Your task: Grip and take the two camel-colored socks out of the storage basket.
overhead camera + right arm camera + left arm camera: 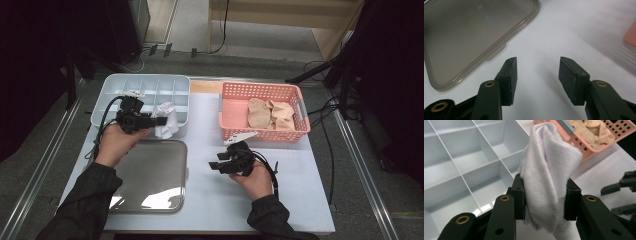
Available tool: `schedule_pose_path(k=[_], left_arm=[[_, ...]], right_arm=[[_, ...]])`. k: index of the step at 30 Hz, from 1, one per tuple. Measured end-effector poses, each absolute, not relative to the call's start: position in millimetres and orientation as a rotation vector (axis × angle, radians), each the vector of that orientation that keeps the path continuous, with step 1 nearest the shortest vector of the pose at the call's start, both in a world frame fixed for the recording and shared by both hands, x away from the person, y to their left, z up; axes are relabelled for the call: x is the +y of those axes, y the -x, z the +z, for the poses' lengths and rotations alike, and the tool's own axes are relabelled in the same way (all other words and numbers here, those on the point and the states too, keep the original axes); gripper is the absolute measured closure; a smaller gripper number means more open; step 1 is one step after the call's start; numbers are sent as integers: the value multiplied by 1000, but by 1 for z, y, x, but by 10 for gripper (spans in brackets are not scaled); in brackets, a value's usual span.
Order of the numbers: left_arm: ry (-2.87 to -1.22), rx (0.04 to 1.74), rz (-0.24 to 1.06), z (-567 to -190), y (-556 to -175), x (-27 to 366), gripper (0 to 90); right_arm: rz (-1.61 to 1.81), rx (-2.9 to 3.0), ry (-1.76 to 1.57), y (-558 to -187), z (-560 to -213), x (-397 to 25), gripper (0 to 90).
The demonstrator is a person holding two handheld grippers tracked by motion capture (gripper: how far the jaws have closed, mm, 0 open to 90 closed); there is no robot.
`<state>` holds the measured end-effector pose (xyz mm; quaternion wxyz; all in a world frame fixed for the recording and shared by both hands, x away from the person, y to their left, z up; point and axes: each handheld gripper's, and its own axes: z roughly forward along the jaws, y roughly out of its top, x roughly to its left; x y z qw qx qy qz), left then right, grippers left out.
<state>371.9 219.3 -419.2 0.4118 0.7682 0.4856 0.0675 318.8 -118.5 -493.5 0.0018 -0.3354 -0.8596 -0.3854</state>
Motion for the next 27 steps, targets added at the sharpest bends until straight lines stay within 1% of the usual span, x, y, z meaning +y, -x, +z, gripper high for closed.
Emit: schedule_pose_path(k=[10, 20, 27], left_arm=[[-1954, 1245, 198, -414, -398, 210, 642], [-2030, 1294, 243, -431, -429, 192, 643], [-2073, 1284, 235, -444, -434, 178, 643]], right_arm=[[-1216, -2693, 1049, -319, -493, -119, 508], [-1221, -2688, 1062, -319, -493, -121, 508], [-1212, -2687, 1066, -319, -494, -121, 503]])
